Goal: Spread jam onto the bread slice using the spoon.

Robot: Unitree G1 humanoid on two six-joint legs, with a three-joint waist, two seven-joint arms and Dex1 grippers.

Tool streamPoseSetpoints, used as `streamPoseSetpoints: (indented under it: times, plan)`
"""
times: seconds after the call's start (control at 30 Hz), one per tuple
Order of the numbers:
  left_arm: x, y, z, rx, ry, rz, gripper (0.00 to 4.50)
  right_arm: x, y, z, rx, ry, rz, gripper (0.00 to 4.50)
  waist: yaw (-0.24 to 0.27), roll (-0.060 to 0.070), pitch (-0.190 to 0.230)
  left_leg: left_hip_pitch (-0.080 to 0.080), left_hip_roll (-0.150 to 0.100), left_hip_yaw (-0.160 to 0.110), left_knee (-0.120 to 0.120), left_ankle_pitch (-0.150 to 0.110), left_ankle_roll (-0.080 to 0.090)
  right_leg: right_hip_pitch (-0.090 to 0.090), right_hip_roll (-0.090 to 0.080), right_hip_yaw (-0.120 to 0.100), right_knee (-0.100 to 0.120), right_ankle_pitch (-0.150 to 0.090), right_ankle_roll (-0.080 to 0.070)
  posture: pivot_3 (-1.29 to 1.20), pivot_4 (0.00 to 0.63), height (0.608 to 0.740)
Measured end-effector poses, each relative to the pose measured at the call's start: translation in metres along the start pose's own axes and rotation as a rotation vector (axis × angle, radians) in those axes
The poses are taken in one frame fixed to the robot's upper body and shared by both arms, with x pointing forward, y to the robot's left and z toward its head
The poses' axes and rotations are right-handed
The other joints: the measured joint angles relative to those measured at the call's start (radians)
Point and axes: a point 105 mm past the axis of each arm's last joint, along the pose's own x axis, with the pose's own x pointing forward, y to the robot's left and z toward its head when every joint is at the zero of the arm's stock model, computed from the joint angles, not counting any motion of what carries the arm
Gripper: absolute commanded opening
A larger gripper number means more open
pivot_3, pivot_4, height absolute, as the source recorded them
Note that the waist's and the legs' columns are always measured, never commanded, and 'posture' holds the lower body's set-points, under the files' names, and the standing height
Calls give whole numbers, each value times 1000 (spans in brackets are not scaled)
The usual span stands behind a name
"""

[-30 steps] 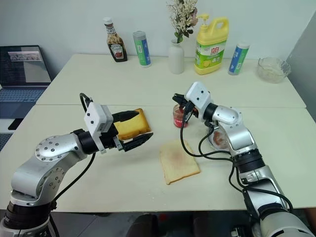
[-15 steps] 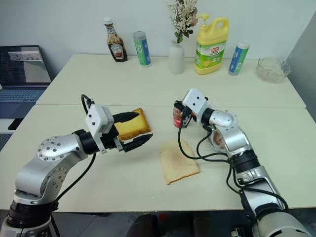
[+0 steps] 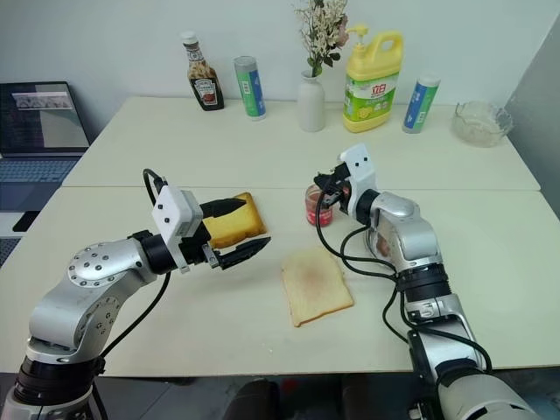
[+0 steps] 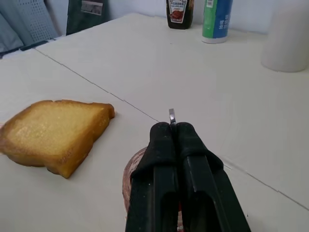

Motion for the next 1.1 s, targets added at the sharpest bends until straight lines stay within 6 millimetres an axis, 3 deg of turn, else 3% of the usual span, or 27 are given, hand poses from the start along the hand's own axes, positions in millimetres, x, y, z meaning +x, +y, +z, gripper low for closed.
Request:
streamPoseSetpoints:
  times: [0.37, 0.67, 1.1]
  plan:
    - [0, 2, -1, 2, 6, 18, 4500, 1, -8, -2, 226, -9, -73, 38, 0, 0, 0, 0, 0, 0, 0, 0, 0, 0, 0, 0, 0, 0, 0, 0, 150, 740]
    - [-1, 2, -1, 16, 8, 23, 4500, 0, -17, 18, 367, -78, -103, 38, -1, 0, 0, 0, 0, 0, 0, 0, 0, 0, 0, 0, 0, 0, 0, 0, 150, 740]
    - [0, 2, -4, 25, 13, 23, 4500, -8, -32, 28, 608, -135, -166, 38, -1, 0, 0, 0, 0, 0, -1, 0, 0, 0, 0, 0, 0, 0, 0, 0, 150, 740]
